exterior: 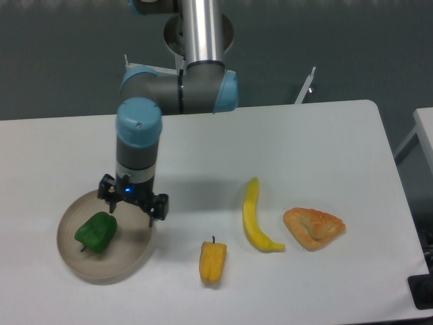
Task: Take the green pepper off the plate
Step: 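Lower the open gripper over the green pepper on the plate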
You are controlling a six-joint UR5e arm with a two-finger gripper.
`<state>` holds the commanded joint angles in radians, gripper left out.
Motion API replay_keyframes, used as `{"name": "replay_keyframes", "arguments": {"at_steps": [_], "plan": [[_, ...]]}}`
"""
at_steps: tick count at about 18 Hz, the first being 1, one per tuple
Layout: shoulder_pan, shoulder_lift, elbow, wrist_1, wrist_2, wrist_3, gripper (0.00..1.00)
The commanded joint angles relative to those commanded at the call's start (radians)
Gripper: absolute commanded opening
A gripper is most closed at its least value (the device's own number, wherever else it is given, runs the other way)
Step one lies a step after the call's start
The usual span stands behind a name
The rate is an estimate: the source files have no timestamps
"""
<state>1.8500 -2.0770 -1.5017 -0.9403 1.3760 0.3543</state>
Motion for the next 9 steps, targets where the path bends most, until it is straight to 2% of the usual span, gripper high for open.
{"name": "replay_keyframes", "arguments": {"at_steps": [5, 9], "plan": [[-0.017, -0.003, -0.012, 0.000, 0.000, 0.005, 1.00], [-0.034, -0.031, -0.012, 0.052, 0.003, 0.005, 1.00]]}}
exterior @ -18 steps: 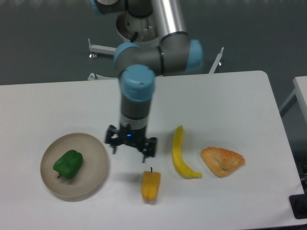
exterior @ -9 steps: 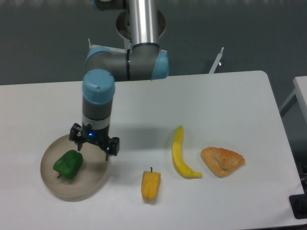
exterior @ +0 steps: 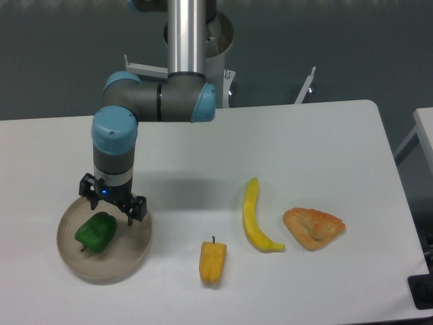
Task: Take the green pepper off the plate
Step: 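Lower the open gripper over the green pepper on the plate, then close the gripper on the green pepper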
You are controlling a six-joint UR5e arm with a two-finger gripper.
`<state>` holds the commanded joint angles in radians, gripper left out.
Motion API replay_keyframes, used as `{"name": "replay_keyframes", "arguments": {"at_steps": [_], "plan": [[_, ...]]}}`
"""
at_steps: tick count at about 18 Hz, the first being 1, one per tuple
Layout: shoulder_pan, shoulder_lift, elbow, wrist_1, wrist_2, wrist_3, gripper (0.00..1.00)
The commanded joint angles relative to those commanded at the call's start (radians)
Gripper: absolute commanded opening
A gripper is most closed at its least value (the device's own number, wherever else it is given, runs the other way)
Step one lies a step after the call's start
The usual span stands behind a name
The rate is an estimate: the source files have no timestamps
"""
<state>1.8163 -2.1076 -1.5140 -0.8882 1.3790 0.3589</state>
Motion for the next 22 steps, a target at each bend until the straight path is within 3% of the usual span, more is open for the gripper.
{"name": "replay_keyframes", "arguments": {"at_steps": [18, 22], "plan": [[-0.022, -0.034, 0.021, 0.005, 0.005, 0.000, 0.99], [-0.022, -0.032, 0.023, 0.005, 0.005, 0.000, 0.60]]}}
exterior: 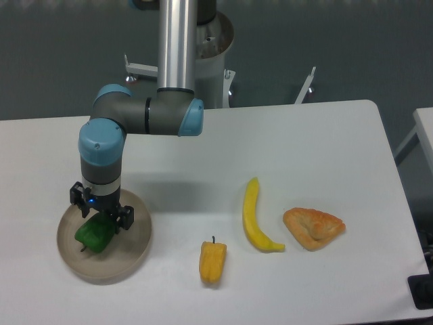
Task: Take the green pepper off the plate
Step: 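Close the gripper on the green pepper, then lift the green pepper off the plate and carry it toward the banana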
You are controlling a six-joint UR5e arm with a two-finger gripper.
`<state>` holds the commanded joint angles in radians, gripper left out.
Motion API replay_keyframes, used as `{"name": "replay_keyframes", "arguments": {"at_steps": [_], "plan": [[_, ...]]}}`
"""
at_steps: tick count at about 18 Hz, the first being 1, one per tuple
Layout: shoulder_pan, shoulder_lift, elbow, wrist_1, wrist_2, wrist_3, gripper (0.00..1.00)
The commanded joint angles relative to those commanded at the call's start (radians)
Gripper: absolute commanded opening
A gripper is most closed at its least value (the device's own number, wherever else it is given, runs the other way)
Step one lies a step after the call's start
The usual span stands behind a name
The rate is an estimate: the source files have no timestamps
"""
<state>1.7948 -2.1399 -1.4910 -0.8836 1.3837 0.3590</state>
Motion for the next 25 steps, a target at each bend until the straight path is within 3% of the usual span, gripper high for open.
{"name": "replay_keyframes", "arguments": {"at_steps": [3, 13, 19, 25], "plan": [[0.000, 0.003, 0.000, 0.000, -0.002, 0.000, 0.48], [0.011, 0.023, 0.047, -0.005, 0.002, 0.021, 0.40], [0.173, 0.086, 0.060, -0.017, 0.049, 0.217, 0.40], [0.320, 0.095, 0.090, -0.020, 0.101, 0.449, 0.38]]}}
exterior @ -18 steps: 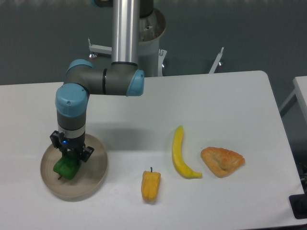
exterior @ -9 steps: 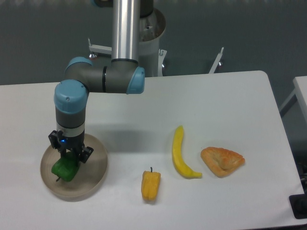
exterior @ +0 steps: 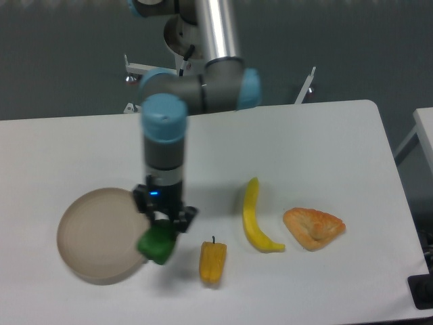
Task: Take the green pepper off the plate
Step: 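Lift the green pepper off the plate and carry it toward the banana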
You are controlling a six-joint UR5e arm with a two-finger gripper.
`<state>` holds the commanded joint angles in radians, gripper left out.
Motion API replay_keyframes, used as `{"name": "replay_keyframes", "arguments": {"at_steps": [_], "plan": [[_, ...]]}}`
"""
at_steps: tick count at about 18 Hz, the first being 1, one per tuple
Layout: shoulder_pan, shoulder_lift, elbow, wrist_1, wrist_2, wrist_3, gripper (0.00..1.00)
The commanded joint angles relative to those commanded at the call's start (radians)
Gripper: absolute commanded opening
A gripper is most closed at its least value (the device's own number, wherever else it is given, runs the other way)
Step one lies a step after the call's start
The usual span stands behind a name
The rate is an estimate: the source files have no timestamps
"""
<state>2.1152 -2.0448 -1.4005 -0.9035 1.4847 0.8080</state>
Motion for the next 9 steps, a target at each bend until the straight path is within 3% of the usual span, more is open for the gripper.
{"name": "replay_keyframes", "arguments": {"at_steps": [9], "plan": [[0.117, -0.012, 0.014, 0.000, 0.014, 0.203, 0.36]]}}
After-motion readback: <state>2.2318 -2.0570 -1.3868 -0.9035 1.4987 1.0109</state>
